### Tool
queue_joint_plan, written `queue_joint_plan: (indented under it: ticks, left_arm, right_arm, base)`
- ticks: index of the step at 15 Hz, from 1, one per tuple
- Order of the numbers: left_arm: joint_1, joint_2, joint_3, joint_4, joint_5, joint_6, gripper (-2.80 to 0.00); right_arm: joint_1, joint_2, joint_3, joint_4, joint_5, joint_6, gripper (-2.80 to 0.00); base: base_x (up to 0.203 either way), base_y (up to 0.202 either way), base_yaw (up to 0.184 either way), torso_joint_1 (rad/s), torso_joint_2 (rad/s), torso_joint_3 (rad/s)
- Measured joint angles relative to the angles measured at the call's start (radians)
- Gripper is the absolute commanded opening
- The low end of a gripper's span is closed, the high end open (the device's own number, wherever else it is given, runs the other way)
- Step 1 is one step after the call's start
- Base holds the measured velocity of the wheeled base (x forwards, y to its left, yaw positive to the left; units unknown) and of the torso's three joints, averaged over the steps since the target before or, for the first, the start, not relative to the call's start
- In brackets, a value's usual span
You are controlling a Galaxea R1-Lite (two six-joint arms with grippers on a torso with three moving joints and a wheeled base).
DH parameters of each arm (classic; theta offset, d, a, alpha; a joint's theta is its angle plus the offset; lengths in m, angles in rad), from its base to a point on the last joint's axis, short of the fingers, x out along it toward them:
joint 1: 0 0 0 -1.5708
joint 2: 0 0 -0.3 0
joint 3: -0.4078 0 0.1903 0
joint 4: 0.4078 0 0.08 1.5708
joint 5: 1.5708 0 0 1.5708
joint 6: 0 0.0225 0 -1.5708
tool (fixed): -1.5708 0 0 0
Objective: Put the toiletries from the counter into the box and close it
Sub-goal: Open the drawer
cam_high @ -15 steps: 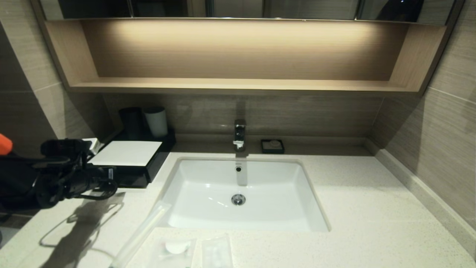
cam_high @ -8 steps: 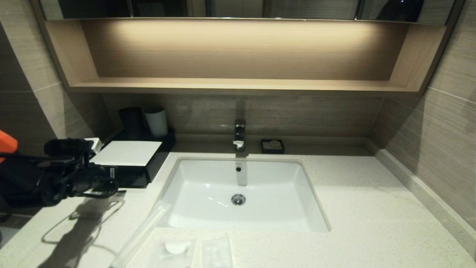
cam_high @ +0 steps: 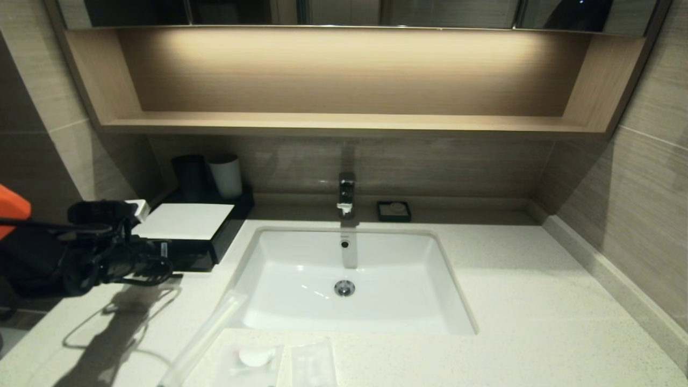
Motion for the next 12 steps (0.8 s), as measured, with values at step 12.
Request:
queue_joint_plan:
  ticks: [12]
  left_arm:
    - [-0.001, -0.034, -0.078, 0.308, 0.008, 0.02, -2.8]
  right_arm:
    - [0.0, 0.0, 0.0, 0.0, 0.0, 0.0, -2.8]
  base:
    - [0.0, 0.0, 0.0, 0.0, 0.0, 0.0]
